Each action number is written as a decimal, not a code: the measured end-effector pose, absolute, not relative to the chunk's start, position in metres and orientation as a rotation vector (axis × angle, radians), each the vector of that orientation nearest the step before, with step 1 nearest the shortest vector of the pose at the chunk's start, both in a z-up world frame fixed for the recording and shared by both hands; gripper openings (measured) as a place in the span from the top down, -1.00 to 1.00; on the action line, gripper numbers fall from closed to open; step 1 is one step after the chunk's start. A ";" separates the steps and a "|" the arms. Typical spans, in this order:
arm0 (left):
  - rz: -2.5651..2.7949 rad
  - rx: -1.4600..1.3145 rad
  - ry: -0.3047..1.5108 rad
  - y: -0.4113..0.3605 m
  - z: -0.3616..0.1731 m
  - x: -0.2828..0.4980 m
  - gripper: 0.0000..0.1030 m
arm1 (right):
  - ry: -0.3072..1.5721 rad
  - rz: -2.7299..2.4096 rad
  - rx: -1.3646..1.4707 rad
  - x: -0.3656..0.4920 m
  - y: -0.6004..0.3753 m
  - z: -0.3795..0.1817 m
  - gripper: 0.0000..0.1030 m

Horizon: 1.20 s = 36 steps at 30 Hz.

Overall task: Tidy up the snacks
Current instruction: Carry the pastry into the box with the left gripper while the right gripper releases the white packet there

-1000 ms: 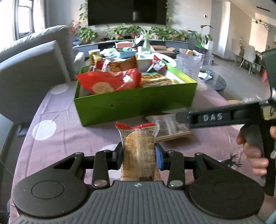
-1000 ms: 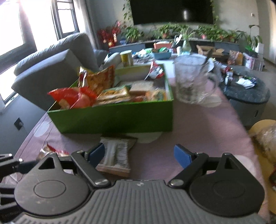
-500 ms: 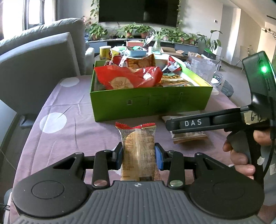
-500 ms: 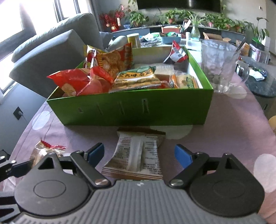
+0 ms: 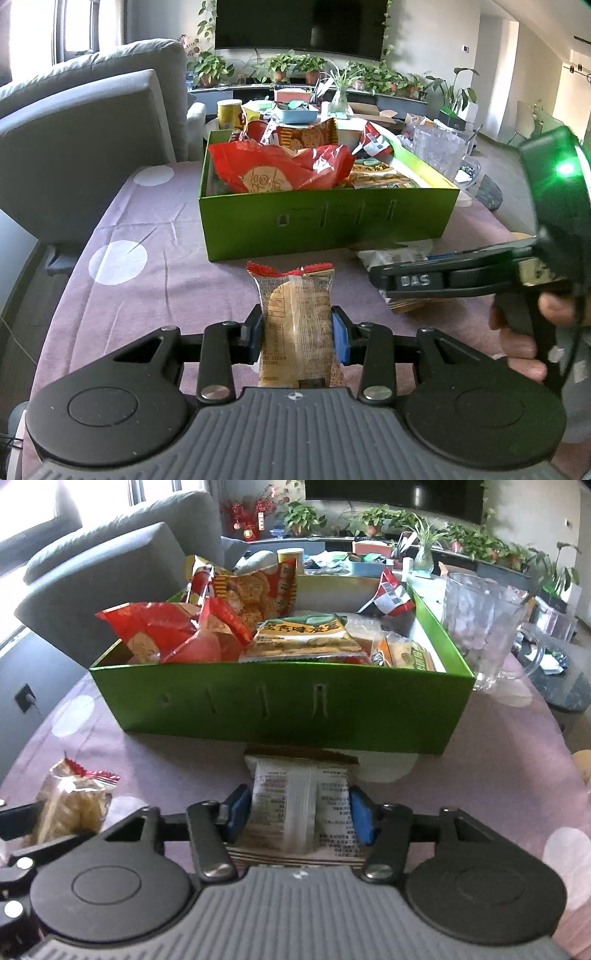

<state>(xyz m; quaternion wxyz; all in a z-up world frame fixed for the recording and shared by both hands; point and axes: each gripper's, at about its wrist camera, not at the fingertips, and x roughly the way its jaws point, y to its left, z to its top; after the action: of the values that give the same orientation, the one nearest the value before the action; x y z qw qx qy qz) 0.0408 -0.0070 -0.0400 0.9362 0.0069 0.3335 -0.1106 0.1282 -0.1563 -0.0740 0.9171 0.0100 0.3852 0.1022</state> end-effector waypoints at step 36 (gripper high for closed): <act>-0.333 0.025 0.522 -0.071 0.036 0.147 0.33 | 0.504 0.230 0.202 0.169 -0.214 0.020 -0.02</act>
<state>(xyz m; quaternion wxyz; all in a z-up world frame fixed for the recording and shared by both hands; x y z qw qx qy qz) 0.1465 -0.0708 0.0358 0.9524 0.0121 0.2567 -0.1641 0.1691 -0.2143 0.0196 0.9569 0.0993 0.2482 0.1135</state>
